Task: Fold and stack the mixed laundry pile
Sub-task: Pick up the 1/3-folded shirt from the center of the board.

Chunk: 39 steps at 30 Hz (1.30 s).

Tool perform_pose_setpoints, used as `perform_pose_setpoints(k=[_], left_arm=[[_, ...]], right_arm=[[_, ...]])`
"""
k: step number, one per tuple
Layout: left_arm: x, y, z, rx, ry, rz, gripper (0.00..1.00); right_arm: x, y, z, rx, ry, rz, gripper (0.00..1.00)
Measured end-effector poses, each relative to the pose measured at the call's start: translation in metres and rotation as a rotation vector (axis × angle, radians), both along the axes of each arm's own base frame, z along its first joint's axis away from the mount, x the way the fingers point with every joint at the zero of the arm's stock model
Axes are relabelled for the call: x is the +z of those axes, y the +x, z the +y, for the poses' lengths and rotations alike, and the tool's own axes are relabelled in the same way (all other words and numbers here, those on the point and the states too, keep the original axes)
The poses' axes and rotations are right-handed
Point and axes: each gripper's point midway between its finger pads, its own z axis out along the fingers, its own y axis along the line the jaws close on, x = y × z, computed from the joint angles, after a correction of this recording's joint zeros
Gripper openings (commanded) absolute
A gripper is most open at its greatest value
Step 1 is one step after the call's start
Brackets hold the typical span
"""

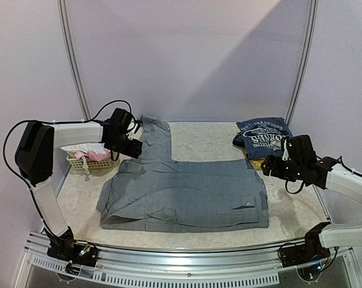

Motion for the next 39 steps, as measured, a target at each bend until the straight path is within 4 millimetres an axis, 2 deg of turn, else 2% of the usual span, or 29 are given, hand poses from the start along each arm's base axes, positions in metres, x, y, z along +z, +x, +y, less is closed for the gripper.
perform_pose_setpoints(k=[5,11,17,22,24,28,33,39], left_arm=[[-0.022,0.023,0.004,0.001,0.012,0.036,0.65],[-0.041,0.035,0.008,0.004,0.023,0.084,0.62],[-0.046,0.036,0.007,0.001,0.02,0.119,0.6],[-0.061,0.028,0.006,0.006,0.016,0.174,0.56],[-0.069,0.024,0.007,0.01,0.016,0.202,0.51],[-0.075,0.019,0.005,0.012,0.006,0.228,0.33],[-0.076,0.019,0.005,0.016,-0.003,0.235,0.0],[-0.076,0.019,0.004,0.015,-0.007,0.233,0.0]], right_arm=[[-0.002,-0.001,0.0,0.003,0.001,0.005,0.88],[-0.009,-0.003,0.0,0.005,-0.003,0.02,0.88],[-0.011,-0.003,0.0,0.006,-0.006,0.026,0.89],[-0.012,-0.003,0.0,0.007,-0.006,0.027,0.89],[-0.012,-0.003,0.0,0.007,-0.006,0.028,0.89],[-0.013,-0.004,0.0,0.009,-0.005,0.031,0.89],[-0.014,-0.004,0.001,0.012,-0.003,0.034,0.89],[-0.017,-0.004,0.003,0.018,-0.002,0.046,0.9]])
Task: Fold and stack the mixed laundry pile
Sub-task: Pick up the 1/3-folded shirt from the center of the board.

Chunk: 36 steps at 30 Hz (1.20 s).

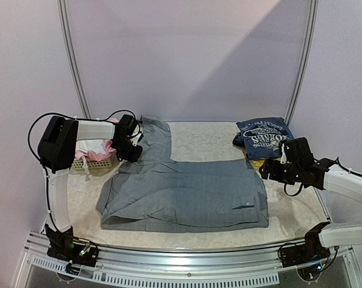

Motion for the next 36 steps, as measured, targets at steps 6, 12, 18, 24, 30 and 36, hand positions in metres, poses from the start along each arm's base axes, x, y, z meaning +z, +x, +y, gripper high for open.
perform_pose_setpoints(k=[6,12,18,24,30,36], left_arm=[[0.0,-0.001,0.0,0.0,-0.005,-0.013,0.0],[0.008,-0.011,0.003,-0.002,-0.012,-0.018,0.0],[0.025,-0.017,0.0,-0.008,-0.037,-0.064,0.0],[0.036,-0.023,0.003,0.006,-0.04,-0.105,0.0],[0.043,-0.024,0.005,0.019,-0.037,-0.132,0.0],[0.04,-0.03,0.008,0.023,-0.021,-0.131,0.0]], right_arm=[[0.007,0.004,0.003,0.008,0.009,-0.009,0.92],[0.032,0.016,0.013,0.037,0.036,-0.06,0.98],[0.05,0.028,0.032,0.128,0.059,-0.08,0.98],[0.066,0.05,0.062,0.259,0.055,-0.066,0.93],[0.09,0.091,0.109,0.406,0.025,-0.077,0.84],[0.052,0.128,0.137,0.514,-0.052,0.028,0.77]])
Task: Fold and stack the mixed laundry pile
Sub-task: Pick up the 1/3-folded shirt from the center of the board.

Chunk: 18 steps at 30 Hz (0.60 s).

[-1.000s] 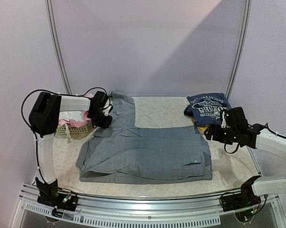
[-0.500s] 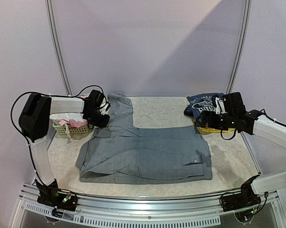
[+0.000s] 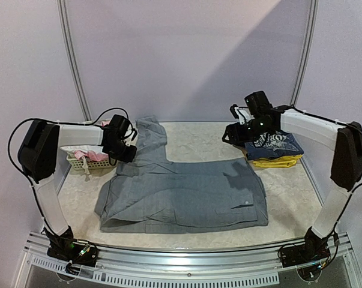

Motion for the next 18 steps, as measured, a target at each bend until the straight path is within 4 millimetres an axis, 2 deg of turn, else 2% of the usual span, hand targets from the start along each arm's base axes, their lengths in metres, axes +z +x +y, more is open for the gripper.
perform_pose_setpoints(k=[4,8,13,18], left_arm=[[0.002,-0.004,0.004,0.011,0.013,-0.005,0.0],[0.006,-0.004,0.007,0.021,0.021,-0.017,0.0],[0.006,-0.006,0.012,0.034,0.039,-0.02,0.0],[0.005,-0.007,0.014,0.043,0.048,-0.019,0.0]], right_arm=[[-0.042,0.014,0.006,0.031,-0.078,0.09,0.74],[-0.077,0.023,0.001,0.018,-0.168,0.157,0.72],[-0.104,0.032,-0.014,-0.02,-0.261,0.205,0.63],[-0.125,0.035,-0.04,-0.095,-0.318,0.259,0.6]])
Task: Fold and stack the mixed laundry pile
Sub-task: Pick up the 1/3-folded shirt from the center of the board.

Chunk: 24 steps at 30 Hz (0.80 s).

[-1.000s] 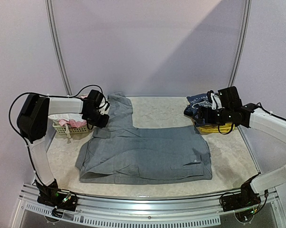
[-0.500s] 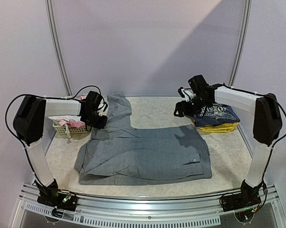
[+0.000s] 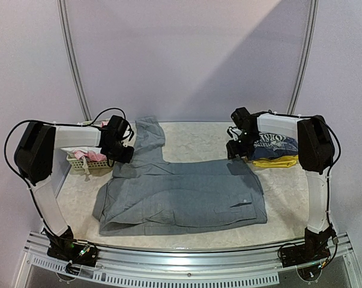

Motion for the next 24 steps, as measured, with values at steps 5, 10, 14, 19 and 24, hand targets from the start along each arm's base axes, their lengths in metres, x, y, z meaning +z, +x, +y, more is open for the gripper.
perform_pose_setpoints(k=[5,10,14,19,24], left_arm=[[0.0,0.0,0.0,0.004,0.0,-0.001,0.0],[0.0,0.0,0.0,0.004,0.0,0.0,0.0],[0.0,0.0,0.0,0.004,0.0,-0.001,0.0],[0.0,-0.001,-0.001,0.001,0.0,0.0,0.0],[-0.002,-0.001,-0.003,-0.003,0.002,0.003,0.0]], right_arm=[[-0.01,0.007,-0.022,-0.065,-0.029,0.013,0.55],[-0.022,0.011,-0.033,-0.095,-0.034,0.03,0.5],[-0.028,0.017,-0.034,-0.112,-0.026,0.035,0.47],[-0.028,0.025,-0.031,-0.117,0.004,0.034,0.38],[-0.028,0.031,-0.029,-0.119,0.048,0.036,0.25]])
